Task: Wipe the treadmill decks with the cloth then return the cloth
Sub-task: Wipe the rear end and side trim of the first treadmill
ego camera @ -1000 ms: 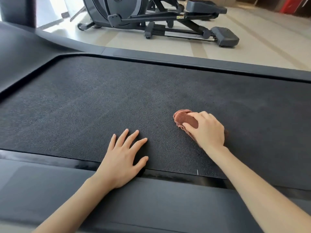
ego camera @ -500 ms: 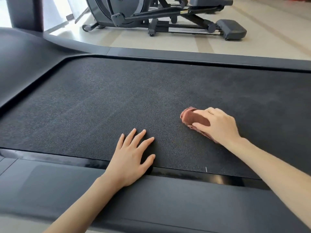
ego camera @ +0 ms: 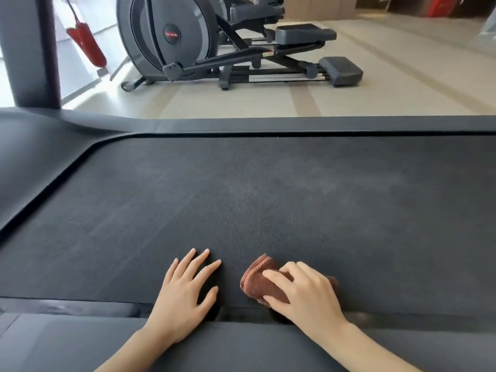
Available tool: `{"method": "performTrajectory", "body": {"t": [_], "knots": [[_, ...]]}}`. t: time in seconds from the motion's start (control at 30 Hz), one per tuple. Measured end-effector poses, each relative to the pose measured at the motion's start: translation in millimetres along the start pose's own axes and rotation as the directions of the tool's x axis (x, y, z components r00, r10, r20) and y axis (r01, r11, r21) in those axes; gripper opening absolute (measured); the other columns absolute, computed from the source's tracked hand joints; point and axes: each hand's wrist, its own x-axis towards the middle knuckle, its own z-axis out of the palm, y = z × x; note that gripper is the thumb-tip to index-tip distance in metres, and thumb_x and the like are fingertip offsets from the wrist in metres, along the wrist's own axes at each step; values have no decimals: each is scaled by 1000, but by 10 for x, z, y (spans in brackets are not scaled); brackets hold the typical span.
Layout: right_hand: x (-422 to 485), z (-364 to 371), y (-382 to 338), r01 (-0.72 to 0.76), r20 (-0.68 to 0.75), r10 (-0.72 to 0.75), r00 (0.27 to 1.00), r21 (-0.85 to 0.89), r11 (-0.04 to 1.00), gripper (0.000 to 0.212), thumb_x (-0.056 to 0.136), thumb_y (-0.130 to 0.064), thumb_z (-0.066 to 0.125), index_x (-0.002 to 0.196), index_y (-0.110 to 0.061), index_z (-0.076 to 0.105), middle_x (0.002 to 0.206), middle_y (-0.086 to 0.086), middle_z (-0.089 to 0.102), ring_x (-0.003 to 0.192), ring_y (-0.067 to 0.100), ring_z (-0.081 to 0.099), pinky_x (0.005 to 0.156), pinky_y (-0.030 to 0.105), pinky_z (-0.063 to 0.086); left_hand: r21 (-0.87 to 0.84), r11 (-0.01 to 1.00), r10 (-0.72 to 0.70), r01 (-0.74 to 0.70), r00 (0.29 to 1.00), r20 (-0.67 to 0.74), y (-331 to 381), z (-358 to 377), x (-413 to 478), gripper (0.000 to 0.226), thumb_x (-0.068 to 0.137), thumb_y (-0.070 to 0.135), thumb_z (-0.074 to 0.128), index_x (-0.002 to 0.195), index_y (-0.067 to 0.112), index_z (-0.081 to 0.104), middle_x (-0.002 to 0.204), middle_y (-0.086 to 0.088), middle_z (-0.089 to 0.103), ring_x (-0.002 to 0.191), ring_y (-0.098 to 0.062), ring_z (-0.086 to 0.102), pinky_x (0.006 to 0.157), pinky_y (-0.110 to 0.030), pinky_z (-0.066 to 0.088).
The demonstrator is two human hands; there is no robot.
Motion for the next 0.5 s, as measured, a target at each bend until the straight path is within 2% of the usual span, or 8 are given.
{"method": "performTrajectory", "body": {"t": [0.13,0.2,0.27,0.33,0.4,0.43,0.5], "knots": [[32,-73,19,37,79,-42,996,62,997,43,46,-58,81,83,-39,69,67,-13,55,58,5,56,47,14,44,-8,1000,-30,30,1000,6,68,-56,-22,59,82,54,23,136,39,43,149,16,26,142,-12,8,114,-26,-4],[14,-106,25,62,121,-68,990,58,996,43,45,-64,77,82,-44,68,66,-16,54,58,1,55,48,12,42,3,999,-33,33,999,12,115,-92,-40,55,83,50,29,133,36,49,147,12,34,141,-18,19,112,-24,-3],[-3,-185,9,61,178,-74,981,78,995,42,48,-66,73,84,-45,68,67,-18,54,60,0,55,50,11,42,42,998,-38,37,999,24,165,-105,-52,54,83,48,33,133,34,49,147,8,35,141,-24,22,110,-23,-4],[-4,-285,22,11,260,-40,965,109,994,42,62,-63,67,99,-44,65,81,-14,58,75,5,57,64,15,45,84,996,-47,45,998,29,197,-79,-53,54,86,47,39,138,33,43,151,7,28,143,-24,17,110,-22,-8],[25,-356,87,-17,347,-23,938,112,994,44,78,-59,55,119,-41,56,101,-6,56,96,14,53,82,24,41,112,992,-61,54,997,55,246,-10,-49,56,91,50,37,144,35,29,155,11,12,145,-17,2,113,-25,-8],[29,-398,109,-48,378,5,926,103,994,45,81,-58,52,122,-40,53,104,-4,56,100,16,51,84,27,39,115,993,-50,40,995,87,284,21,-49,55,93,52,33,145,36,25,156,14,7,145,-14,-2,115,-27,-5],[-4,-505,142,-99,362,72,929,55,994,45,81,-58,52,122,-40,53,104,-6,56,102,15,51,81,29,40,107,994,5,-20,989,145,404,5,-41,52,94,53,30,143,39,26,155,16,11,144,-10,1,116,-29,7]]}}
